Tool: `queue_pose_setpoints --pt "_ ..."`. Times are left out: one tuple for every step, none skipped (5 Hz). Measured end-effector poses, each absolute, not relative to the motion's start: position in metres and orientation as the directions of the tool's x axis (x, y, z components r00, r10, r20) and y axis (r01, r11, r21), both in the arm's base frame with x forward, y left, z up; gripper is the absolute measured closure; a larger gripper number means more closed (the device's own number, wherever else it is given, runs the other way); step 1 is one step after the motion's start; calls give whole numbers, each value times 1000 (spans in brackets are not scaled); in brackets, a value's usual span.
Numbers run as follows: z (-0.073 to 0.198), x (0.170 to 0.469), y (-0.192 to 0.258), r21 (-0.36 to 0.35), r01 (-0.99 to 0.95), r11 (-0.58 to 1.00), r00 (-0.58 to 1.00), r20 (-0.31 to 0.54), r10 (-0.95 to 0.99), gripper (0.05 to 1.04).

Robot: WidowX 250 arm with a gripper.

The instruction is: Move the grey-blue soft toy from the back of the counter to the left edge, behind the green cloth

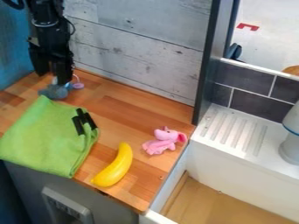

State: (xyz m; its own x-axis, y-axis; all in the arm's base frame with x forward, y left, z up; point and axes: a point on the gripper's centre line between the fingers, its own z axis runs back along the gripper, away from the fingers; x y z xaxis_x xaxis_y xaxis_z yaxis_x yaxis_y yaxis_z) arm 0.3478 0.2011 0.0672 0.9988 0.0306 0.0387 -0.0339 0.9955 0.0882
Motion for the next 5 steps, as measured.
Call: queue_pose_setpoints --pt "48 344 198 63 -28 998 1000 -7 29 83" --pt "61 356 206 79 -47 996 998 45 43 83" --pt "65 355 222 108 -93 990 995 53 88 83" --pt "48 357 230 99 -124 987 992 -5 125 83" --pt "34 364 235 85 -139 987 989 -37 143 83"
